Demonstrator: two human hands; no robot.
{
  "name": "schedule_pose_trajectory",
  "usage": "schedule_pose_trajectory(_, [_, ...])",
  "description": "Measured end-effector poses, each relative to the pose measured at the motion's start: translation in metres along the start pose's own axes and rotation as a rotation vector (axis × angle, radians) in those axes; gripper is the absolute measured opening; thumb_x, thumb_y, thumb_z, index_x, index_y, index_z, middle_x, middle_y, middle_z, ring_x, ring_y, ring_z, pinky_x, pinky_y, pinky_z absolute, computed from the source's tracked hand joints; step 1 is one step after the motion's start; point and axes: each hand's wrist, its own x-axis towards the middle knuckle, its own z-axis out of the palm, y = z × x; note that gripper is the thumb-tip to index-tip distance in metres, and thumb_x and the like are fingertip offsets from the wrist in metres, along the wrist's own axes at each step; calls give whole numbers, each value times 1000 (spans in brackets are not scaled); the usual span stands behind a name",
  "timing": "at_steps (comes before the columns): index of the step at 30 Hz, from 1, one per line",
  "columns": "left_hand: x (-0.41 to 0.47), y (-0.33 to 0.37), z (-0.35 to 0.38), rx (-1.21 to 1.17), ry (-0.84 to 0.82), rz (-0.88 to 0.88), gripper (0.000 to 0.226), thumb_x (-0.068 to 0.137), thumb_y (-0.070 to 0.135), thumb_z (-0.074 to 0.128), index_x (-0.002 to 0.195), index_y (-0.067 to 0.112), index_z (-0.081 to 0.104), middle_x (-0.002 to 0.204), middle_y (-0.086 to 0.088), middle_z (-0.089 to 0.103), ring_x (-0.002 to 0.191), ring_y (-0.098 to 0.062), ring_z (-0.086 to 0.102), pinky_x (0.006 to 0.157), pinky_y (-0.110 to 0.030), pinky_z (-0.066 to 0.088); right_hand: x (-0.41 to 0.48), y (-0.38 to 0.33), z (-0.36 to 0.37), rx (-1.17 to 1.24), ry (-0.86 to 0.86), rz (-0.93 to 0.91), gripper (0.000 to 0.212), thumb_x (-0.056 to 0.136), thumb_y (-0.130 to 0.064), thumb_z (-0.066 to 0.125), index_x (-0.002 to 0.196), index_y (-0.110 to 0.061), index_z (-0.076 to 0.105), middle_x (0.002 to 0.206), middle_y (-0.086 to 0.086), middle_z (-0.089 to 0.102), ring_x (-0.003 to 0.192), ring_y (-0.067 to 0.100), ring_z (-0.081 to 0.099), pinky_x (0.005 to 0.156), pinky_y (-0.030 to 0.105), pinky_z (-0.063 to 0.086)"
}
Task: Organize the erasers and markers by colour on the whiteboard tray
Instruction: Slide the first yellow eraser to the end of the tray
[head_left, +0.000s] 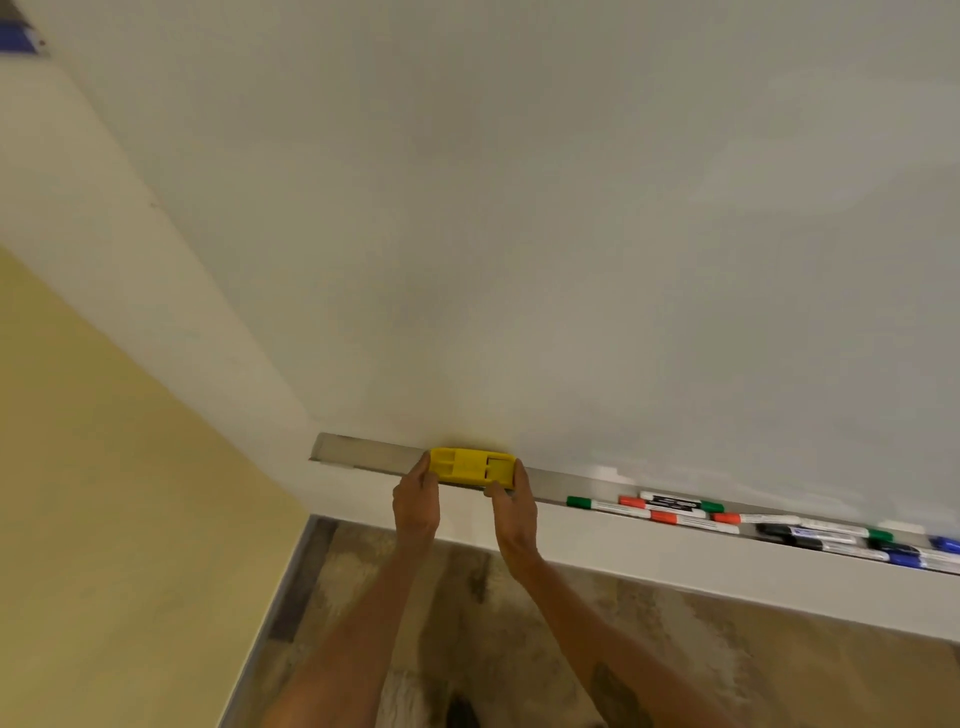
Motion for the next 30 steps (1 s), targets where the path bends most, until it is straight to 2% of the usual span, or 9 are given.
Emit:
schedule_pose_trajectory(2, [12, -12, -18, -16, 31, -10, 36, 103, 11, 40, 134, 5, 58, 114, -23, 69, 104, -40, 63, 95, -45, 48, 2, 0, 20, -3, -58, 25, 36, 92, -7, 55, 124, -22, 54, 121, 4, 64, 109, 25, 59, 97, 37, 47])
schedule_pose_trajectory(5, [30, -26, -39, -61, 40, -34, 37, 103, 9, 39, 137, 4, 54, 117, -27, 66, 108, -44, 60, 97, -49, 47, 4, 0, 46, 2, -138, 56, 40, 90, -6, 55, 128, -20, 54, 123, 6, 65, 109, 24, 59, 93, 34, 47])
schedule_pose_trajectory(8, [44, -36, -52, -129, 42, -93, 38, 104, 9, 37, 138, 4, 53, 127, -25, 62, 117, -42, 57, 105, -50, 43, 6, 0, 67, 9, -215, 59, 41, 91, -5, 55, 130, -19, 52, 126, 7, 63, 115, 26, 57, 102, 42, 47])
schedule_pose_trajectory(11, [57, -47, -62, -170, 54, -115, 38, 104, 9, 37, 138, 4, 52, 128, -26, 61, 117, -43, 56, 105, -50, 43, 9, 2, 83, 26, -269, 45, 40, 94, -5, 53, 131, -20, 52, 126, 6, 63, 114, 23, 58, 105, 42, 46])
schedule_pose_trajectory(17, [76, -60, -69, -287, 24, -178, 39, 105, 13, 33, 140, 4, 49, 130, -26, 58, 121, -46, 51, 109, -52, 38, 18, 3, 104, 22, -295, 59, 41, 92, -4, 54, 128, -22, 52, 128, 5, 61, 120, 26, 55, 108, 46, 43])
schedule_pose_trajectory(20, [81, -63, -69, -349, 1, -168, 40, 106, 14, 33, 141, 2, 45, 139, -21, 53, 128, -39, 49, 114, -49, 36, 22, 5, 109, 10, -312, 54, 39, 95, -7, 53, 133, -19, 49, 131, 6, 59, 121, 25, 54, 110, 46, 42])
schedule_pose_trajectory(23, [85, -66, -68, -381, -16, -179, 40, 106, 17, 32, 140, -1, 44, 140, -22, 51, 129, -38, 48, 114, -49, 37, 23, 7, 111, 2, -319, 51, 40, 96, -6, 52, 133, -18, 48, 132, 6, 58, 122, 25, 54, 110, 43, 42])
schedule_pose_trajectory(27, [90, -74, -66, -353, -50, -155, 40, 103, -1, 32, 141, -7, 40, 142, -26, 46, 131, -42, 44, 114, -54, 35, 25, 13, 114, -16, -296, 63, 37, 99, -8, 50, 134, -17, 47, 131, 8, 58, 121, 26, 53, 109, 43, 43])
schedule_pose_trajectory(30, [91, -76, -62, -380, -48, -194, 39, 104, 4, 31, 141, -5, 40, 142, -25, 45, 131, -43, 43, 111, -52, 37, 26, 15, 115, -31, -287, 69, 36, 99, -8, 50, 134, -17, 47, 130, 9, 59, 120, 27, 54, 109, 44, 43])
